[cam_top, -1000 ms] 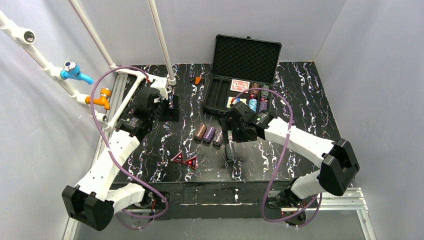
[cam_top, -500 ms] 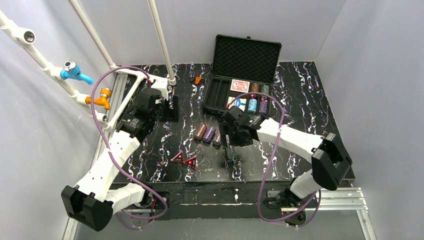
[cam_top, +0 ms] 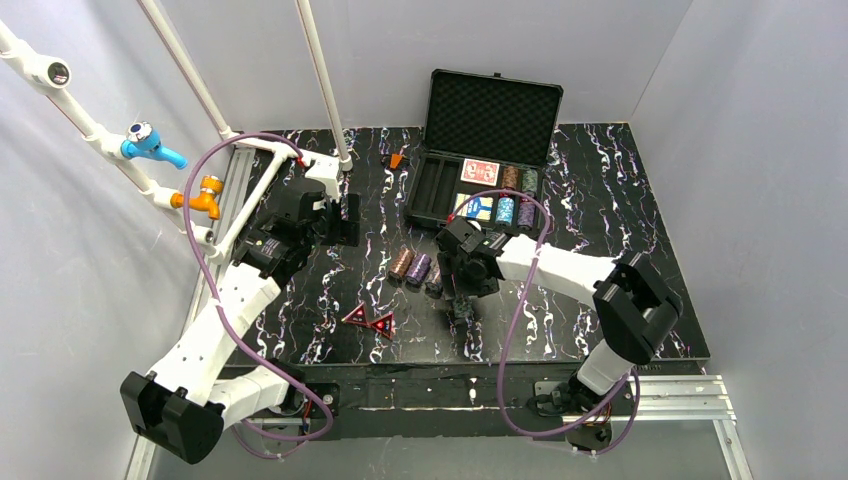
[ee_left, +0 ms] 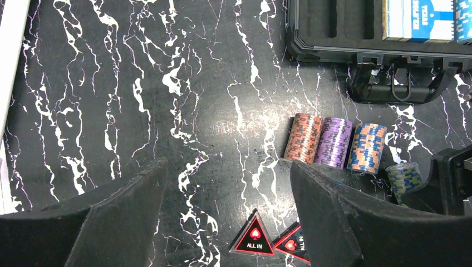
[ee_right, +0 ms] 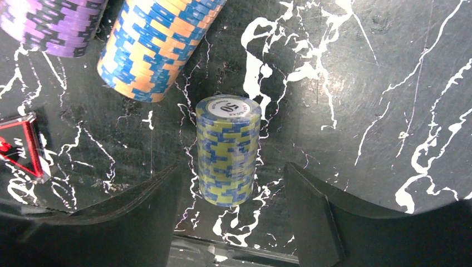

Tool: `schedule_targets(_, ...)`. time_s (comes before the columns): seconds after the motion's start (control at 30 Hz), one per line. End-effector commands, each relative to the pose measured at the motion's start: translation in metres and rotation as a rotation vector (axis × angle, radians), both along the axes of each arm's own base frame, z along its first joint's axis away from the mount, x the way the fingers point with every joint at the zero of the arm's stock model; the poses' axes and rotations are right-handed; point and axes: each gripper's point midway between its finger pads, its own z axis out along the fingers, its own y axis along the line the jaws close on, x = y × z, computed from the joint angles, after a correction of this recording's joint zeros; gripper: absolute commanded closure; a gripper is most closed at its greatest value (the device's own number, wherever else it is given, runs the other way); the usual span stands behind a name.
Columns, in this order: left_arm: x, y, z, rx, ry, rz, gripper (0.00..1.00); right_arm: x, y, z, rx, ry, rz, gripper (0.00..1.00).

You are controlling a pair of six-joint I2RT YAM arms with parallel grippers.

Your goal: Pack up texas hold em set

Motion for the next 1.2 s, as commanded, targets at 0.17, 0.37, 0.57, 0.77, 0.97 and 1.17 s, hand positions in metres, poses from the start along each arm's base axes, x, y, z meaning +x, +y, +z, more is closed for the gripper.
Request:
schedule_targets(0.17, -0.006, 0.002, 0.003, 0.008, -0.013, -0.006, 0.21, 0.011, -0.004, -0.012, -0.089, -0.024, 0.034, 0.29)
schedule_targets(0.37, -0.007, 0.003, 0.004, 0.014, -0.019, -0.005, 0.21, 0.013, -0.002, -0.016, -0.110, -0.017, 0.048, 0.33)
schedule_targets(0.57, -0.008, 0.004, 0.003, 0.029, -0.024, -0.006, 0.21, 0.014, 0.001, -0.015, -0.099, -0.020, 0.050, 0.38)
schedule_targets(0.77, -0.008, 0.002, 0.002, 0.035, -0.021, -0.011, 0.21, 0.013, 0.003, -0.020, -0.101, -0.009, 0.055, 0.42)
schedule_targets(0.97, -0.008, 0.001, 0.003, 0.031, -0.020, -0.018, 0.21, 0.011, -0.002, -0.023, -0.118, -0.004, 0.053, 0.42)
schedule_targets(1.17, -0.009, -0.004, 0.002, 0.016, -0.011, -0.037, 0.21, 0.009, -0.005, -0.024, -0.128, -0.008, 0.047, 0.48)
